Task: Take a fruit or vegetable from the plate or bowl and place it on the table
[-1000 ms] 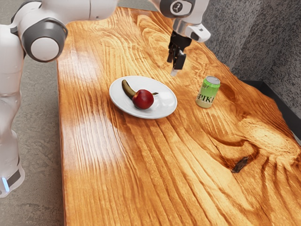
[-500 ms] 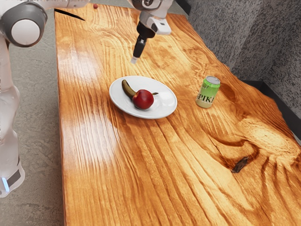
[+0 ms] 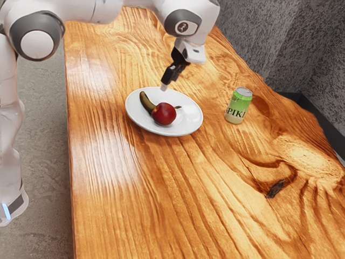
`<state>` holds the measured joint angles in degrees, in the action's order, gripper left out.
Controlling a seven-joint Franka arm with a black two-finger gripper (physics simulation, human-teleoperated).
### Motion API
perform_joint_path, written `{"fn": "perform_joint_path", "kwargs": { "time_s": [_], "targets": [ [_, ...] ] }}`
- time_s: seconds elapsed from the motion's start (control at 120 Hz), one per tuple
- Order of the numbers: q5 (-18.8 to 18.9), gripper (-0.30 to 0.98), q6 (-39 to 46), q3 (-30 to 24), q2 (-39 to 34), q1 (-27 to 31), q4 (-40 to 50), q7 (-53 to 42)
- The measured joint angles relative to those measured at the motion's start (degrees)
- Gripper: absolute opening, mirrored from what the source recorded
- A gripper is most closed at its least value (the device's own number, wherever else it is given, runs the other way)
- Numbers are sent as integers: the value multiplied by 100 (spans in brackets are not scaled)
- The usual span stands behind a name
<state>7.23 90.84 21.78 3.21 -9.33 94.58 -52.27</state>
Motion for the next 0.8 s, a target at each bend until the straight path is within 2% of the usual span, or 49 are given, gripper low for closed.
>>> {"fn": "perform_joint_path", "kwargs": {
  "time_s": [0.125,0.192,0.433,0.8],
  "targets": [
    [-2,69,61,-785,0,1028,46,-192],
    [-2,69,104,-1024,21,1300,93,-278],
    [-16,69,202,-1097,32,1213,357,-521],
    [-169,69,136,-1073,49,1405,596,-746]
  ]
}}
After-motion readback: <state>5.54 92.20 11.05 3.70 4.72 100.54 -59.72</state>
